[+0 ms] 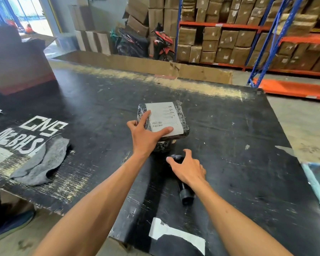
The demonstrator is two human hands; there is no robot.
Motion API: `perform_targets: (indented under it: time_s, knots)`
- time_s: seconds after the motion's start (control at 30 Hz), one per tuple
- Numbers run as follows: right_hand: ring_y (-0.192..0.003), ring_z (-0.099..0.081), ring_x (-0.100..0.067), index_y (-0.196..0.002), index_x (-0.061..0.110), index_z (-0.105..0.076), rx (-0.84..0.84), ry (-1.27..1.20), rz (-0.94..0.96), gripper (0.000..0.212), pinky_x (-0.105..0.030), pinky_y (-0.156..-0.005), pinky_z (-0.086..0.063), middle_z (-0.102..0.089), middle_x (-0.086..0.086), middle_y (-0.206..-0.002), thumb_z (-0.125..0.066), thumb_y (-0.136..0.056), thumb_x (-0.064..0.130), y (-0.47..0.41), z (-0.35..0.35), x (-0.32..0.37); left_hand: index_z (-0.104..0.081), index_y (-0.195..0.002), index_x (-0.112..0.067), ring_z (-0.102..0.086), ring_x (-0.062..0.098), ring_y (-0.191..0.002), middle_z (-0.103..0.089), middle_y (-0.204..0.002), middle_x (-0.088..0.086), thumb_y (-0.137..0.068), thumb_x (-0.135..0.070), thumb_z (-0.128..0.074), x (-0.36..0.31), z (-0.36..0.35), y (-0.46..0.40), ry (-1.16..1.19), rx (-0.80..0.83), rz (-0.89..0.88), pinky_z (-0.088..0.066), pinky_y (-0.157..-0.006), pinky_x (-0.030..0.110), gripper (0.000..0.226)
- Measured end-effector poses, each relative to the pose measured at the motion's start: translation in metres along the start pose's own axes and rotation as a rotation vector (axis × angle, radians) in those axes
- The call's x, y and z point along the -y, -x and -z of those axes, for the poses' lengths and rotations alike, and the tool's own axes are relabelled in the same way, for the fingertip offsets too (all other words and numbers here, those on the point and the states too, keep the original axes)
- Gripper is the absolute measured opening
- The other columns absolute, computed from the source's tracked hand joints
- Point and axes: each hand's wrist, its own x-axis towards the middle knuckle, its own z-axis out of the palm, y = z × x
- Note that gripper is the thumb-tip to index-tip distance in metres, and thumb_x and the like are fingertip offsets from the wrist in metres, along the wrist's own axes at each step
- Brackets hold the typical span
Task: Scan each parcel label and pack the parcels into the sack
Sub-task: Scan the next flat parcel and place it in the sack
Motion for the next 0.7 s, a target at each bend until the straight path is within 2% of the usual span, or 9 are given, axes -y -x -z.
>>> perform_targets:
  time_s: [0.07, 0.17, 0.27, 0.3, 0.4, 0.47, 0.53, 0.63, 0.7]
  knots:
    - [-0.132, -0.057, -0.034, -0.158, 0.031, -0.034, -0.050, -0.144, 0.036, 0.086, -0.048, -0.106, -0.042, -0.061, -0.008, -0.144, -0.055, -0.087, 0.075, 0.001, 0.015, -0.012, -0.053, -0.137, -0.047, -0.045, 0.002, -0.110, -0.030, -0.121, -0.003, -0.045, -0.067, -0.093, -0.003, -0.008, 0.002, 0.001, 0.016, 0.015, -0.038, -0.097, 0.019, 0.102]
    - [-0.122, -0.062, -0.023, -0.154, 0.036, -0.039, -0.114, -0.589, 0.086, 0.071, -0.040, -0.103, -0.043, -0.063, -0.003, -0.138, -0.058, -0.092, 0.063, -0.004, 0.053, -0.036, -0.053, -0.135, -0.051, -0.046, 0.003, -0.112, -0.032, -0.122, -0.004, -0.042, -0.072, -0.090, -0.011, -0.024, 0.005, -0.006, 0.100, 0.007, -0.036, -0.096, 0.017, 0.103]
    - [-0.114, -0.066, -0.023, -0.155, 0.042, -0.036, -0.118, -0.948, 0.051, 0.062, -0.045, -0.098, -0.052, -0.062, -0.009, -0.137, -0.055, -0.098, 0.058, -0.015, 0.100, -0.060, -0.052, -0.134, -0.053, -0.042, -0.011, -0.110, -0.034, -0.122, -0.005, -0.040, -0.075, -0.089, -0.025, -0.054, 0.015, 0.017, 0.224, -0.019, -0.031, -0.092, 0.007, 0.103]
    - [-0.116, -0.066, -0.024, -0.156, 0.046, -0.033, -0.102, -1.006, 0.052, 0.063, -0.045, -0.093, -0.055, -0.061, -0.009, -0.138, -0.054, -0.098, 0.060, -0.017, 0.117, -0.068, -0.052, -0.134, -0.053, -0.043, -0.008, -0.110, -0.035, -0.122, -0.005, -0.042, -0.074, -0.090, -0.031, -0.068, 0.020, 0.015, 0.266, -0.032, -0.031, -0.096, 0.009, 0.102]
    - [-0.128, -0.063, -0.016, -0.154, 0.062, -0.026, -0.117, -0.969, 0.122, 0.072, -0.042, -0.092, -0.056, -0.058, 0.007, -0.146, -0.057, -0.090, 0.069, -0.022, 0.158, -0.097, -0.054, -0.136, -0.050, -0.045, 0.008, -0.118, -0.035, -0.121, -0.007, -0.044, -0.066, -0.094, -0.050, -0.117, 0.044, 0.026, 0.407, -0.074, -0.033, -0.107, 0.019, 0.102]
    - [-0.122, -0.058, 0.003, -0.162, 0.053, -0.023, -0.209, -0.846, 0.160, 0.074, -0.019, -0.098, -0.049, -0.049, 0.017, -0.148, -0.061, -0.099, 0.060, -0.023, 0.176, -0.126, -0.054, -0.137, -0.048, -0.045, 0.006, -0.121, -0.033, -0.121, -0.009, -0.043, -0.063, -0.096, -0.064, -0.153, 0.068, 0.066, 0.506, -0.080, -0.037, -0.108, 0.020, 0.104]
    - [-0.105, -0.057, 0.017, -0.167, 0.039, -0.023, -0.267, -0.787, 0.154, 0.078, 0.001, -0.080, -0.044, -0.053, 0.013, -0.142, -0.067, -0.102, 0.045, -0.020, 0.193, -0.163, -0.054, -0.136, -0.049, -0.045, -0.002, -0.119, -0.032, -0.119, -0.013, -0.038, -0.066, -0.095, -0.079, -0.191, 0.095, 0.112, 0.596, -0.097, -0.043, -0.105, 0.020, 0.107]
    - [-0.106, -0.061, 0.018, -0.164, 0.032, -0.031, -0.323, -0.743, 0.115, 0.081, 0.000, -0.081, -0.045, -0.063, 0.011, -0.139, -0.077, -0.098, 0.030, -0.006, 0.219, -0.226, -0.052, -0.134, -0.053, -0.042, -0.009, -0.118, -0.029, -0.117, -0.013, -0.037, -0.070, -0.092, -0.099, -0.248, 0.135, 0.136, 0.717, -0.123, -0.043, -0.103, 0.016, 0.106]
    - [-0.097, -0.061, 0.026, -0.158, 0.033, -0.041, -0.382, -0.759, 0.068, 0.075, 0.003, -0.074, -0.044, -0.067, 0.022, -0.127, -0.081, -0.095, 0.029, 0.002, 0.238, -0.271, -0.045, -0.140, -0.054, -0.041, -0.012, -0.117, -0.030, -0.118, -0.013, -0.046, -0.072, -0.089, -0.111, -0.283, 0.157, 0.135, 0.802, -0.123, -0.039, -0.103, 0.013, 0.106]
